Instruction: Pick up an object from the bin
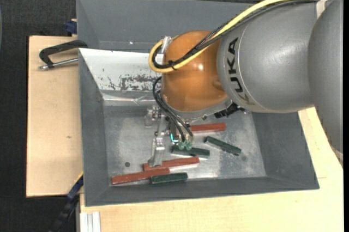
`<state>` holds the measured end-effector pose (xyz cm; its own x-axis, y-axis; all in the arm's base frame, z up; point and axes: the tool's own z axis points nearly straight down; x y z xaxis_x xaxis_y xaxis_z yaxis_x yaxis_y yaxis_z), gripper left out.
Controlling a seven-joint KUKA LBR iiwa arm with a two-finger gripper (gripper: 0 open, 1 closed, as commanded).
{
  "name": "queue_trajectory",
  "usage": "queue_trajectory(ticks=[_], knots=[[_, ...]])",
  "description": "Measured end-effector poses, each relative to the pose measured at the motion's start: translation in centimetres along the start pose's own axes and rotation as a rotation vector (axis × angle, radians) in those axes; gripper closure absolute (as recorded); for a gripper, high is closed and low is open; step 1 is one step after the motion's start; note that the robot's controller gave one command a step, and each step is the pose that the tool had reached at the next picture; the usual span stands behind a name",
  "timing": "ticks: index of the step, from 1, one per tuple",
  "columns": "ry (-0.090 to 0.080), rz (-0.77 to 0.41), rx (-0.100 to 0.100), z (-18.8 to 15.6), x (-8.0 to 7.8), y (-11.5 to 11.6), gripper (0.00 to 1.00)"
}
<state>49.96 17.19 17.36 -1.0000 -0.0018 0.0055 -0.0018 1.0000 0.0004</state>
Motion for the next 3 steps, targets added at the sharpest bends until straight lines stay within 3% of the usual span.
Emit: queue_trajectory(ticks=[1,2,3], knots=[[-0.006,0.002,-0.001,-0.3,-0.2,-0.1,0.00],[-0.011,-0.082,-0.002,2.2,-3.2,-3.2,0.00],[-0.008,-0.130,0.000,1.3,-5.2,-3.9,0.00]])
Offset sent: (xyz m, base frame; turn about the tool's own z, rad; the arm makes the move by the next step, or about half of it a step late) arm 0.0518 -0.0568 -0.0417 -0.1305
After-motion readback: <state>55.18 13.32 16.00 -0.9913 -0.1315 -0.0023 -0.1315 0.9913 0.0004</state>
